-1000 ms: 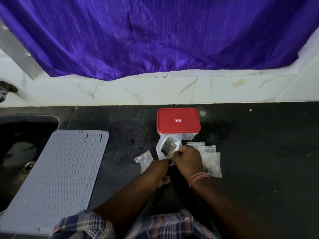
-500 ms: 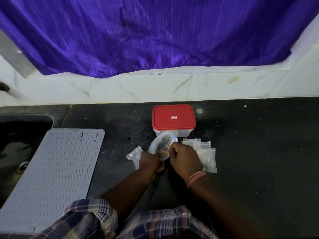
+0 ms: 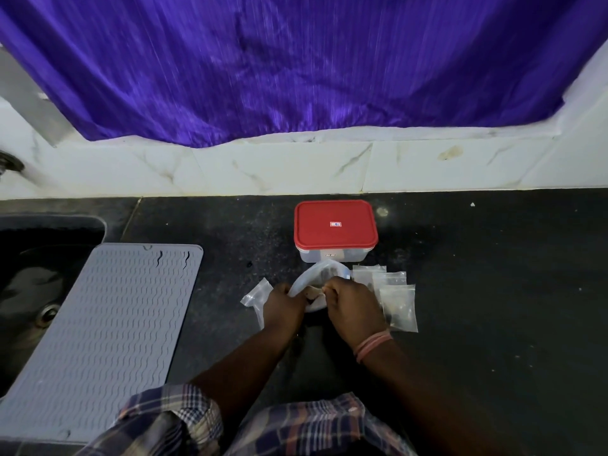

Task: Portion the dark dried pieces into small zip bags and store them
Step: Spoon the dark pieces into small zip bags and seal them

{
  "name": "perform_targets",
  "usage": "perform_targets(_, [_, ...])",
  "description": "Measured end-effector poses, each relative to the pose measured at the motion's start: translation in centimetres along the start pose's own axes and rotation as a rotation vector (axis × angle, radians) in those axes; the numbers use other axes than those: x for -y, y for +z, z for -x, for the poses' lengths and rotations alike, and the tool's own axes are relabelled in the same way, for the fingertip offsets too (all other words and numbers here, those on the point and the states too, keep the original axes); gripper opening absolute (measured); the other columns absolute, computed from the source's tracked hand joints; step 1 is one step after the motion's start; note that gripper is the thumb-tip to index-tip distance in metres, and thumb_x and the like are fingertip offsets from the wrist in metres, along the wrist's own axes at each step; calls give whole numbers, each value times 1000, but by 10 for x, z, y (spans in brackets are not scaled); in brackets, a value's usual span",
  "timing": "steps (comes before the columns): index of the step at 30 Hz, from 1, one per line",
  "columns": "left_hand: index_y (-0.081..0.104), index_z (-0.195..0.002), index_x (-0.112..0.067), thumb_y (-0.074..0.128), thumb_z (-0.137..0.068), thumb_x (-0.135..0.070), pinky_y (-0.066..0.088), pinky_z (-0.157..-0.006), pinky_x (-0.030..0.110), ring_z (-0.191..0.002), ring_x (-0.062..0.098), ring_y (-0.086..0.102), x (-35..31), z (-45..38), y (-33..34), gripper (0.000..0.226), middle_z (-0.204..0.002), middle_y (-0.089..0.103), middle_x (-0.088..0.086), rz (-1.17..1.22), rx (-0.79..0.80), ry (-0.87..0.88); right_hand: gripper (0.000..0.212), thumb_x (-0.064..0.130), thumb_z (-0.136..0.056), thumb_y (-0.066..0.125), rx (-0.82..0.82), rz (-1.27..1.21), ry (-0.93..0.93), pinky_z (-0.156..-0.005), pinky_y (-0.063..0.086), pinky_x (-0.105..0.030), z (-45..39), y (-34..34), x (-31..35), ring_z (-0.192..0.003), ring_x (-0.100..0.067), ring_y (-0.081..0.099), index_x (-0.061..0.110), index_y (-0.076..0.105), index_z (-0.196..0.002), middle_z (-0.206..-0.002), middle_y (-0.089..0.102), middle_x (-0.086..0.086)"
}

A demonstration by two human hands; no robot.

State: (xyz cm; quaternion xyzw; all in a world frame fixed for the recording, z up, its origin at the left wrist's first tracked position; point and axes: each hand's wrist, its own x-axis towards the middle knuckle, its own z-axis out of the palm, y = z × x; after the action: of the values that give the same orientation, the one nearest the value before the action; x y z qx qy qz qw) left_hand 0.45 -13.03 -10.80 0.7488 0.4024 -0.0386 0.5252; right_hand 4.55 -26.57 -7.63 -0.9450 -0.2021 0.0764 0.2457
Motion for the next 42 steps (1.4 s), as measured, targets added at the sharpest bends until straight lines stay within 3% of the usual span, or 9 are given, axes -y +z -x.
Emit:
perform_targets(9, [66, -89, -13, 71, -91, -23, 50, -62, 27, -77, 18, 67, 0, -8, 3, 11, -82, 70, 3, 68, -82, -91, 14, 21, -93, 55, -116, 6, -68, -64, 49, -34, 3, -3, -7, -74, -19, 63, 21, 64, -83, -81, 66, 1])
perform_targets(13, [71, -92, -10, 68, -92, -22, 58, -79, 36, -82, 22, 70, 2, -13, 5, 13, -82, 72, 4, 90, -60, -58, 17, 25, -91, 58, -18, 109, -156, -80, 55, -32, 2, 5, -9, -91, -15, 68, 27, 73, -99, -101, 73, 4])
perform_targets(18, [70, -115, -5, 62, -96, -19, 56, -95, 44, -100, 29, 70, -1, -17, 2, 25, -105, 73, 13, 43, -121, -95, 18, 20, -85, 66, -86, 104, -204, -78, 57, -34, 0, 4, -12, -89, -18, 69, 23, 73, -100, -100, 74, 0])
perform_targets(22, [69, -98, -11, 64, -94, -17, 50, -64, 26, -82, 19, 67, -1, -15, 2, 9, -83, 69, 1, 89, -97, -55, 24, 37, -84, 65, -34, 131, -264, -84, 56, -31, -2, 7, -12, -97, -15, 67, 29, 74, -105, -106, 70, 5])
perform_targets(25, [72, -101, -7, 66, -94, -18, 52, -64, 27, -85, 20, 70, -2, -14, 1, 15, -90, 73, 7, 122, -95, -52, 36, 36, -82, 49, -67, 32, -324, -81, 57, -30, 0, 5, -15, -89, -17, 69, 23, 78, -100, -98, 73, -1])
perform_targets(29, [72, -107, -5, 65, -95, -20, 57, -86, 38, -92, 24, 69, -1, -20, 2, 20, -95, 72, 8, 83, -95, -58, 21, 20, -90, 65, -36, -131, -256, -93, 31, 0, -5, -1, -22, -94, 17, 49, 25, 75, -107, -106, 68, 9])
perform_targets(34, [74, -98, -7, 70, -87, -14, 50, -67, 27, -82, 18, 68, 0, -18, 3, 14, -87, 73, 4, 116, -37, -51, 27, 7, -84, 71, -48, -134, -271, -95, 42, -21, -3, 3, -20, -101, -19, 67, 17, 77, -109, -109, 73, -6])
perform_targets(37, [74, -95, -8, 68, -88, -13, 48, -63, 25, -79, 17, 68, -1, -15, 1, 11, -84, 72, 4, 136, -38, -39, 28, 8, -87, 68, -88, -185, -192, -93, 38, -11, -4, 6, -26, -99, -13, 65, 21, 76, -111, -108, 73, -2])
perform_targets(42, [71, -96, -10, 65, -93, -15, 50, -64, 25, -75, 13, 65, 0, -15, 2, 8, -80, 69, 1, 134, -42, -50, 26, 12, -89, 66, -38, -162, -154, -92, 46, -21, -5, 3, -26, -97, -17, 66, 21, 76, -111, -105, 72, -4])
